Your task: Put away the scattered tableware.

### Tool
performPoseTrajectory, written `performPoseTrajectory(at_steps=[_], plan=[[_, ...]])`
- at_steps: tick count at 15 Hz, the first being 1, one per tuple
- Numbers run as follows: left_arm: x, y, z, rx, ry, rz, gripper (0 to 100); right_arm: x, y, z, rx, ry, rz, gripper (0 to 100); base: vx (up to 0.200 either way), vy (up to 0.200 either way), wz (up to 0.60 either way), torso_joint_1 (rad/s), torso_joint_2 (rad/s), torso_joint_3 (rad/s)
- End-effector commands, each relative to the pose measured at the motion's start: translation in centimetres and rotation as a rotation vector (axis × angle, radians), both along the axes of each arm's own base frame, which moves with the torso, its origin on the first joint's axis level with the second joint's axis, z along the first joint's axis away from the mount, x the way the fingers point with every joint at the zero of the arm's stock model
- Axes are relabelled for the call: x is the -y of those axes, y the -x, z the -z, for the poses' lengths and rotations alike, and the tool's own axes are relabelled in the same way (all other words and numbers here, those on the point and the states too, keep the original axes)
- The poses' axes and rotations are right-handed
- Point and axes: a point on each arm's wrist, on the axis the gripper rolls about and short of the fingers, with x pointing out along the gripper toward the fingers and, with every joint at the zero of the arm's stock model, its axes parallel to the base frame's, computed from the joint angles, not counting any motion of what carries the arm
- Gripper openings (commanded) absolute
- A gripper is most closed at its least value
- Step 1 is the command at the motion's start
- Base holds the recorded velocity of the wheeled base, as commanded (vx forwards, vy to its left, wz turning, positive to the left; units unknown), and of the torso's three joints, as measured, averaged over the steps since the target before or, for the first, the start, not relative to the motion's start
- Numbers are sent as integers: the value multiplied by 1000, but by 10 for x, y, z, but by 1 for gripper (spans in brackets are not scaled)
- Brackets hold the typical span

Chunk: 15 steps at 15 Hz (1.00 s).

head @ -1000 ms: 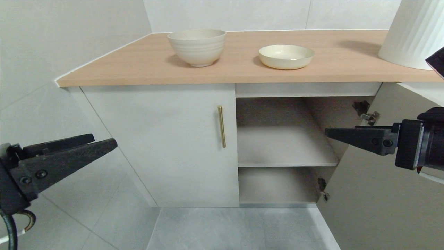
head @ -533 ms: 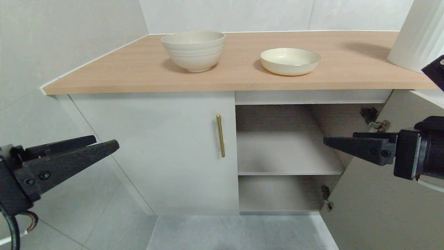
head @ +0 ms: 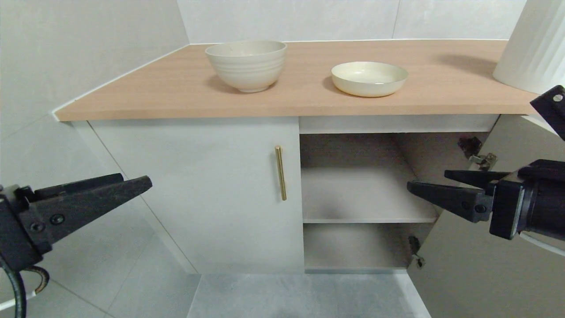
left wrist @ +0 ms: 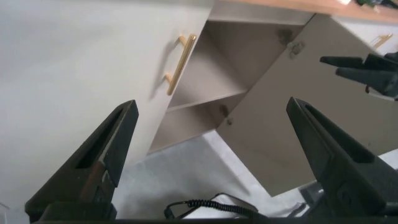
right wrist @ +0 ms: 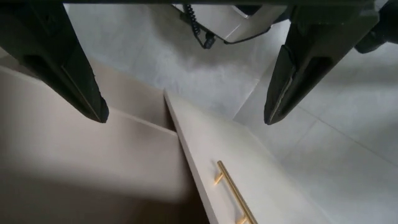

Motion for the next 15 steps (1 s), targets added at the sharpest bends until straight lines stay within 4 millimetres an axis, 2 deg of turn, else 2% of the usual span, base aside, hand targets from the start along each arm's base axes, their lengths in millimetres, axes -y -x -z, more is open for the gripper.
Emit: performPoseTrajectory(at_steps=[1, 5, 10, 15], plan=[[0, -1, 0, 0, 0, 0, 100, -1, -1, 1, -4, 3, 0, 100, 0, 0, 0, 85, -207, -105], [0, -1, 0, -1, -1, 0, 100, -1, -1, 1, -4, 3, 0, 100, 0, 0, 0, 166, -212, -235], [1, -2, 1, -5, -2, -1, 100, -1, -1, 4, -10, 10, -2, 100, 0, 0, 0, 97, -571, -254], [1, -3, 1, -7, -3, 0, 100, -2, -3, 7, -13, 27, -2, 100, 0, 0, 0, 314, -474, -261]])
